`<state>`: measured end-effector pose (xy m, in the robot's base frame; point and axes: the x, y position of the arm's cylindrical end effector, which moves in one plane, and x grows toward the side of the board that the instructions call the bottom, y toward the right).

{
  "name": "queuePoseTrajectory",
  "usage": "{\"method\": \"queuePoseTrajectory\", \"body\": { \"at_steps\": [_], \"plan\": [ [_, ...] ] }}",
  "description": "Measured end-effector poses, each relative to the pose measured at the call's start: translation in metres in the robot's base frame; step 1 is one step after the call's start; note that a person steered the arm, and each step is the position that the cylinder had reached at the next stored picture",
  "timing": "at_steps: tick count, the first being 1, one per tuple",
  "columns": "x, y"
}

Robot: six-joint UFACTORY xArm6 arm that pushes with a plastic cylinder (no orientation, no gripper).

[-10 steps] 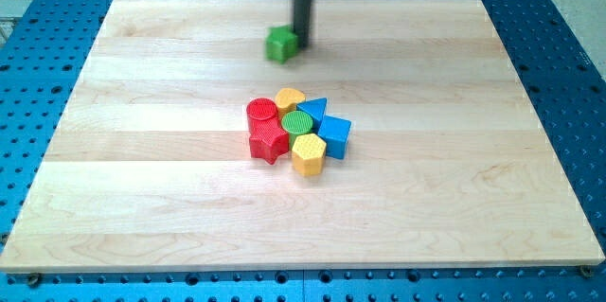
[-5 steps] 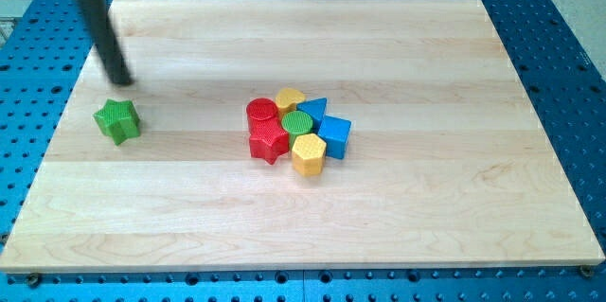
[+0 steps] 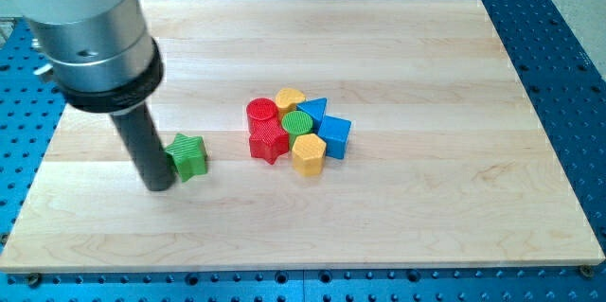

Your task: Slide the green star into the group of blocks

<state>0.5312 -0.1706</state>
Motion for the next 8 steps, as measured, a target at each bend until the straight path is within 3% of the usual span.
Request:
{"method": "queuePoseTrajectory", "body": {
  "at_steps": [2,4,5,6,7,8],
  "plan": [
    [-0.041,-0.011],
    [-0.005,0.071],
    [-0.005,0.054],
    [0.021,0.048],
    [0.02,0.102],
    [0.017,0.115]
  ]
}}
